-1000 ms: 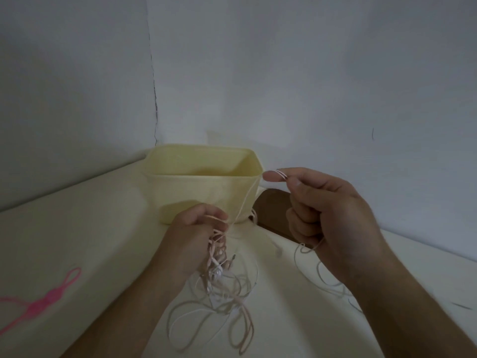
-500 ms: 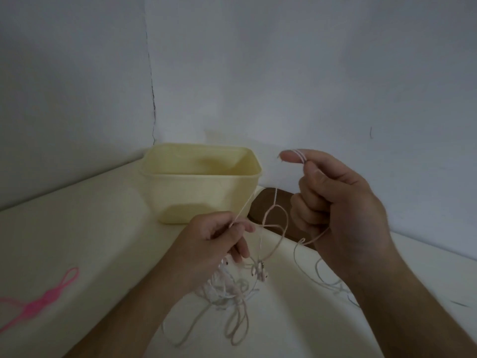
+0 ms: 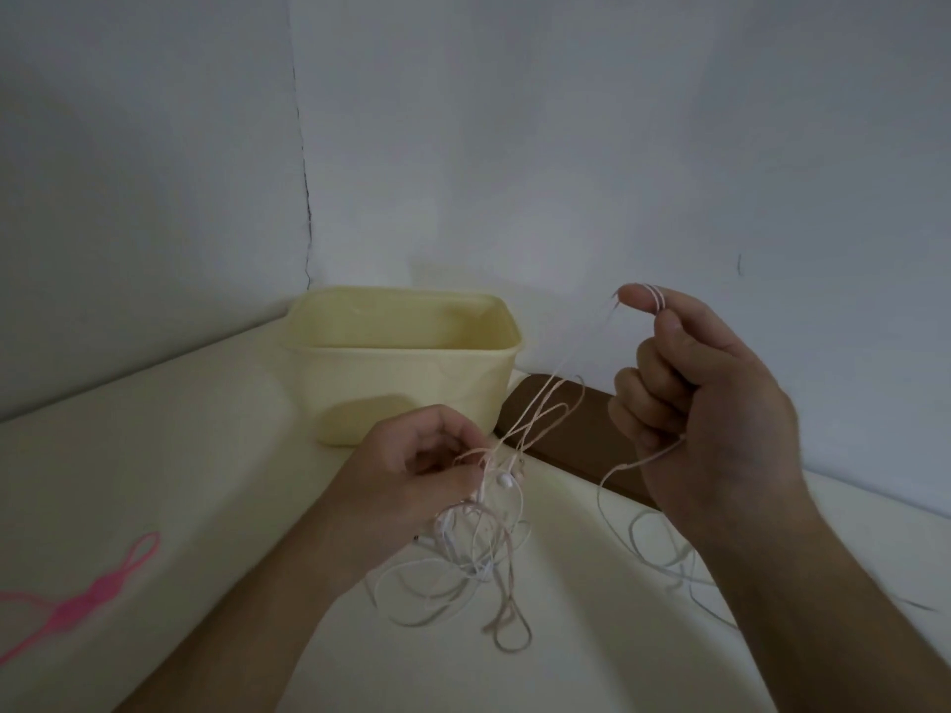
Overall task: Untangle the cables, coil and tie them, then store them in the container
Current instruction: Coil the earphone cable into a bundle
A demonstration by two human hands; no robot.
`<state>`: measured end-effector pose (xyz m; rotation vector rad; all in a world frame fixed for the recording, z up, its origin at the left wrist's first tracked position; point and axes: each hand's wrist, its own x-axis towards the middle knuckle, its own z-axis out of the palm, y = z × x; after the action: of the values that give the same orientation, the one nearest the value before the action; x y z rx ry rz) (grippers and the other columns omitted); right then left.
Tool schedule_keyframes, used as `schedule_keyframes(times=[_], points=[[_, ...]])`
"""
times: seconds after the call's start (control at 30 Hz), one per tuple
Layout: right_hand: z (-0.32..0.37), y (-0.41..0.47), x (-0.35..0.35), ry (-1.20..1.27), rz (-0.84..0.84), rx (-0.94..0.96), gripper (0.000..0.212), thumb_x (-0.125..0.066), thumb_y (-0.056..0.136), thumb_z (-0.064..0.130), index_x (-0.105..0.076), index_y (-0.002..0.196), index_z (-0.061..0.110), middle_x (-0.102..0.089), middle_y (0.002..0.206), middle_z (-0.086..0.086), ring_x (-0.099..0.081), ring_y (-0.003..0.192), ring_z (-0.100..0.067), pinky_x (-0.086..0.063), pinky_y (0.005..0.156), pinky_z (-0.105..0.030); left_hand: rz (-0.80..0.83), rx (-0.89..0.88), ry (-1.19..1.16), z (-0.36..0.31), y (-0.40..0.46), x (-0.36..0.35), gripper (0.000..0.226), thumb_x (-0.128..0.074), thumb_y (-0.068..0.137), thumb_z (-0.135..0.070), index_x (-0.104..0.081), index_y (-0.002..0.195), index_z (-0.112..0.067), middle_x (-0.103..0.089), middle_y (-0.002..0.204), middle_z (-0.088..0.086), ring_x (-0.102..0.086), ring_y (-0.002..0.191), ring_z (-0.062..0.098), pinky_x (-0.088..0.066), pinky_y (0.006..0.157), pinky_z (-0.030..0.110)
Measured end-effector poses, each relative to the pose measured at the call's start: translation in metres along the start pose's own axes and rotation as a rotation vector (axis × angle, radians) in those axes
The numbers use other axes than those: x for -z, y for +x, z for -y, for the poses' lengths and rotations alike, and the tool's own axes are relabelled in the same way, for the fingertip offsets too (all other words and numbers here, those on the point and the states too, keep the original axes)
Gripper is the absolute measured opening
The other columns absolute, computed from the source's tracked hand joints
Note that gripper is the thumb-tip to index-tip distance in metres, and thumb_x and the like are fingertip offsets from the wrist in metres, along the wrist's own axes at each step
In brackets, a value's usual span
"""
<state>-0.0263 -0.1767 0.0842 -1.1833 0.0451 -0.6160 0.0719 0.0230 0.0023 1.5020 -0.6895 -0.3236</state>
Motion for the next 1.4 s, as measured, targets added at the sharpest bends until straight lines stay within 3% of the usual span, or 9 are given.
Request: schedule_keyframes(times=[0.2,0.37,0.57,0.87,1.03,1.17,1.23,1.3,1.4], points=[[0.003,0.002,0.002,0.023,-0.016,0.014,0.030,-0.046,0.110,0.011,-0.076,0.116,0.010,-0.011,0.063,0.000,-0.010,0.052,-0.015,-0.015,0.047,-0.028,-0.010,0.003,0.107,-0.002,0.000,0.000,0.024,-0.077,0.085,0.008,-0.074,0.092,-0.014,-0.075,0.088,0.011,-0.068,0.082,0.019,-0.054,0.075,0.026],[0.006,0.002,0.003,0.030,-0.017,0.018,0.029,-0.047,0.110,0.012,-0.075,0.114,0.011,-0.011,0.062,0.001,-0.010,0.052,-0.015,-0.013,0.049,-0.030,-0.114,0.026,0.199,0.005,0.004,-0.002,0.022,-0.072,0.095,-0.009,-0.076,0.081,-0.026,-0.075,0.076,0.002,-0.063,0.068,0.011,-0.047,0.064,0.023],[-0.001,0.002,0.001,-0.041,-0.031,-0.013,0.031,-0.045,0.111,0.010,-0.075,0.117,0.006,-0.011,0.064,-0.001,-0.009,0.053,-0.017,-0.010,0.052,-0.034,-0.065,0.138,-0.004,-0.002,0.008,-0.002,0.024,-0.058,0.094,-0.009,-0.080,0.088,-0.010,-0.070,0.076,0.013,-0.055,0.067,0.020,-0.034,0.058,0.031],[-0.006,0.009,0.012,-0.035,-0.224,-0.009,0.029,-0.045,0.111,0.010,-0.073,0.116,0.006,-0.015,0.065,0.000,-0.014,0.052,-0.015,-0.017,0.046,-0.028,0.034,0.184,-0.313,-0.002,0.004,0.004,0.043,-0.052,0.077,-0.017,-0.072,0.101,0.012,-0.062,0.076,0.019,-0.057,0.067,0.025,-0.043,0.063,0.036],[-0.003,0.009,0.011,0.016,-0.238,0.009,0.028,-0.046,0.111,0.010,-0.074,0.108,0.012,-0.013,0.065,-0.001,-0.013,0.053,-0.016,-0.015,0.048,-0.029,-0.010,0.165,-0.140,-0.004,0.001,0.002,0.025,-0.067,0.081,0.004,-0.080,0.101,-0.003,-0.074,0.091,0.017,-0.064,0.073,0.023,-0.047,0.076,0.042],[0.003,0.004,0.007,-0.003,-0.126,-0.015,0.028,-0.046,0.110,0.010,-0.074,0.108,0.010,-0.013,0.065,-0.001,-0.012,0.053,-0.016,-0.014,0.049,-0.031,-0.096,0.202,0.080,-0.006,-0.001,0.002,0.035,-0.061,0.090,0.007,-0.082,0.097,-0.019,-0.076,0.084,0.019,-0.072,0.076,0.026,-0.057,0.084,0.048],[0.004,0.002,0.004,-0.034,-0.044,-0.040,0.029,-0.045,0.110,0.010,-0.074,0.108,0.009,-0.012,0.064,-0.001,-0.010,0.054,-0.017,-0.011,0.051,-0.033,-0.142,0.218,0.123,-0.007,0.000,0.001,0.036,-0.059,0.088,0.004,-0.082,0.094,-0.023,-0.076,0.077,0.017,-0.069,0.072,0.028,-0.057,0.074,0.049],[0.005,-0.001,0.000,-0.054,0.039,-0.065,0.029,-0.046,0.110,0.009,-0.075,0.110,0.008,-0.013,0.062,0.000,-0.010,0.052,-0.016,-0.009,0.052,-0.034,-0.193,0.180,0.221,-0.004,0.000,-0.002,0.036,-0.059,0.089,0.000,-0.080,0.090,-0.029,-0.075,0.075,0.009,-0.059,0.060,0.023,-0.047,0.057,0.039],[0.006,-0.004,-0.006,-0.082,0.154,-0.102,0.029,-0.047,0.109,0.009,-0.076,0.113,0.006,-0.014,0.061,0.001,-0.011,0.049,-0.015,-0.009,0.051,-0.032,-0.299,-0.026,0.399,0.000,-0.002,-0.007,0.028,-0.065,0.093,-0.009,-0.078,0.088,-0.033,-0.071,0.082,-0.012,-0.057,0.058,0.000,-0.044,0.056,0.017]])
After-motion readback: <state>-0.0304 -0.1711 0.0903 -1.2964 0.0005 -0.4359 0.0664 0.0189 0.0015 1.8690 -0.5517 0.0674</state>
